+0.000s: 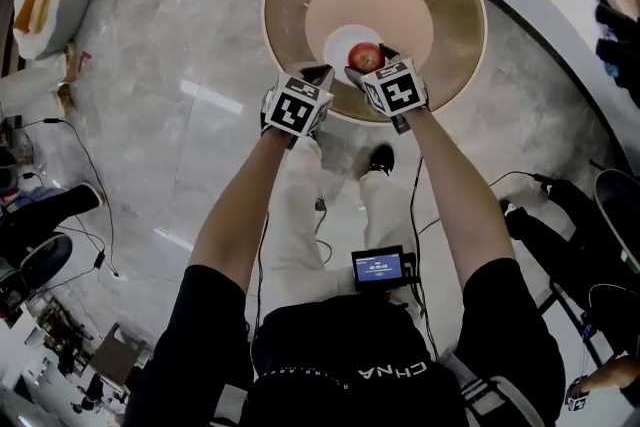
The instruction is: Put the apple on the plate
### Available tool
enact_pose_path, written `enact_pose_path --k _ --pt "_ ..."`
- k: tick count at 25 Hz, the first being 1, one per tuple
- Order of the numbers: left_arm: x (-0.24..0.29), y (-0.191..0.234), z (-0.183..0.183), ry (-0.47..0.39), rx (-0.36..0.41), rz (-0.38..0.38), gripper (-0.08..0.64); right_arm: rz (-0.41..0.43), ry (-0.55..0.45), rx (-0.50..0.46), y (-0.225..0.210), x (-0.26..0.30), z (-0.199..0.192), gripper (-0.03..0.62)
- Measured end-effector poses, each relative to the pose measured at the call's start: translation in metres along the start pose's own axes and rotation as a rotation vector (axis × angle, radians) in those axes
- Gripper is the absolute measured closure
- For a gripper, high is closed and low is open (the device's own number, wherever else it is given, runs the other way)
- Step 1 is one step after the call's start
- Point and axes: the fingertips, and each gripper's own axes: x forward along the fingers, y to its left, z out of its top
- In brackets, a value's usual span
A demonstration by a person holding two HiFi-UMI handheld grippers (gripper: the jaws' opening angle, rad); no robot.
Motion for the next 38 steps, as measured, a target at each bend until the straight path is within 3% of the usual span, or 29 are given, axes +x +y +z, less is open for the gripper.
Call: enact_pose_path --k 5,9,17,22,32,34,36,38 --pt "0.022 0.005 -0.025 0.0 -0.06 0.001 0.543 0.011 0.005 -0.047 -0.004 0.043 -0.009 0.207" --pt "0.024 0.001 -0.043 0.018 -0.064 -0.008 0.543 0.005 0.009 -0.029 -0.007 0.057 -0.015 0.207" --pt "0.019 -0.01 -0.046 0.044 -0.058 0.0 0.543 0.012 0.056 0.015 -0.021 0.036 -0.029 0.206" --pt "-0.011 -0.033 -0.031 0.064 -0.059 -0.012 0.543 0.003 0.081 0.057 -0.021 -0.018 -0.025 0.206" --pt "-0.132 -0.092 0.072 0.025 0.038 -0.052 0.543 0.016 -0.012 0.152 0.029 -0.2 0.072 0.214" --pt "-0.154 -0.107 0.091 -0.002 0.04 -0.066 0.543 -0.038 -0.049 0.139 0.038 -0.233 0.081 0.277" --pt "-0.172 -0.12 0.1 -0.024 0.05 -0.079 0.543 -0.121 -0.09 0.108 0.043 -0.258 0.084 0.505" --pt "-0.183 -0.126 0.107 -0.044 0.067 -0.081 0.543 -0.161 -0.125 0.084 0.048 -0.277 0.089 0.533"
